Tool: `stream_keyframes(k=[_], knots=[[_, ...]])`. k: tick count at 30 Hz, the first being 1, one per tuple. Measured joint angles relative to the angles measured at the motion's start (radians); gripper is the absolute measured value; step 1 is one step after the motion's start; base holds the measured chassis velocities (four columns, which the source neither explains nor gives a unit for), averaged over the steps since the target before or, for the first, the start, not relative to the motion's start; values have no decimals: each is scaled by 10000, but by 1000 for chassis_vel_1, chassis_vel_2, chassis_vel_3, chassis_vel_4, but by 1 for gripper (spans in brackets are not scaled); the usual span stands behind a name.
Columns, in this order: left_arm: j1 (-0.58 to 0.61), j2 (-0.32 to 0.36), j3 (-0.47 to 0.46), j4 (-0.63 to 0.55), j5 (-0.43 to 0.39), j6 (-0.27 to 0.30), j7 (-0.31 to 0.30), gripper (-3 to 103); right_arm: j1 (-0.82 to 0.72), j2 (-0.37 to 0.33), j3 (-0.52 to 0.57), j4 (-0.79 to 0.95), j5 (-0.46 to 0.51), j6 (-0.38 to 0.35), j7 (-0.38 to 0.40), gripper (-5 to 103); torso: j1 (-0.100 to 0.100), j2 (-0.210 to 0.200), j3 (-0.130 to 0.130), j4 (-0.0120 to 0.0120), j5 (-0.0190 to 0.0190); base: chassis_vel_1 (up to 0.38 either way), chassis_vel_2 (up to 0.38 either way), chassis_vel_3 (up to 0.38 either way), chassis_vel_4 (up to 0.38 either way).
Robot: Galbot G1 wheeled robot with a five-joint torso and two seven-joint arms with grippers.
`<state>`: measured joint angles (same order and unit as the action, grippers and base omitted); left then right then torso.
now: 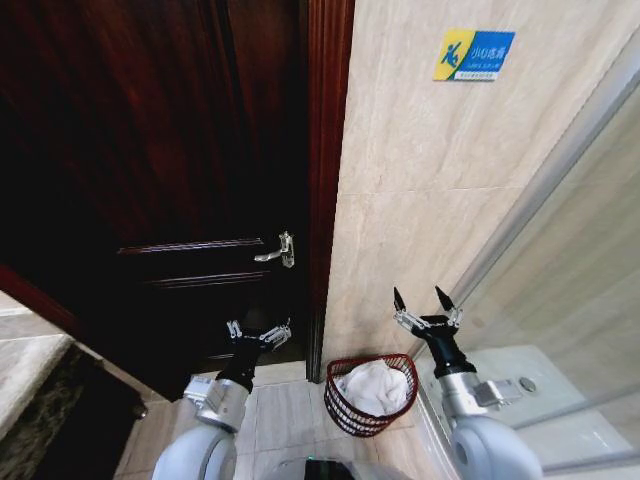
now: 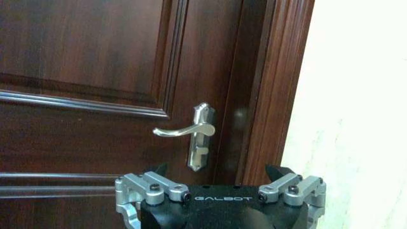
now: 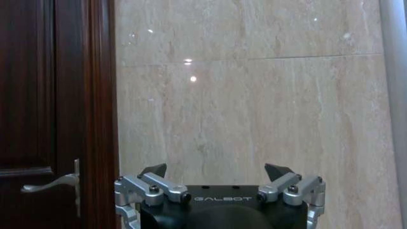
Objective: Discard the used towel into the hamper.
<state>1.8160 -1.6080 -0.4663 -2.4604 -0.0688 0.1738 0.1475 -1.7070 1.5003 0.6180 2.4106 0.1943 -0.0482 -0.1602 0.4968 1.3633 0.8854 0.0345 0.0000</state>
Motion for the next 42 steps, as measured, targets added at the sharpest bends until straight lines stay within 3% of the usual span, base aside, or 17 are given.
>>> stream_keyframes(k=[9, 42], knots=[[0, 0, 0, 0, 0, 0, 0, 100, -465, 201, 4, -195, -367, 444, -224, 100, 0, 0, 0, -2, -1, 0, 0, 0, 0], [0, 0, 0, 0, 0, 0, 0, 100, -462, 203, 16, -246, -386, 465, -209, 100, -58, -120, -56, -1, 0, 0, 0, 0, 0]])
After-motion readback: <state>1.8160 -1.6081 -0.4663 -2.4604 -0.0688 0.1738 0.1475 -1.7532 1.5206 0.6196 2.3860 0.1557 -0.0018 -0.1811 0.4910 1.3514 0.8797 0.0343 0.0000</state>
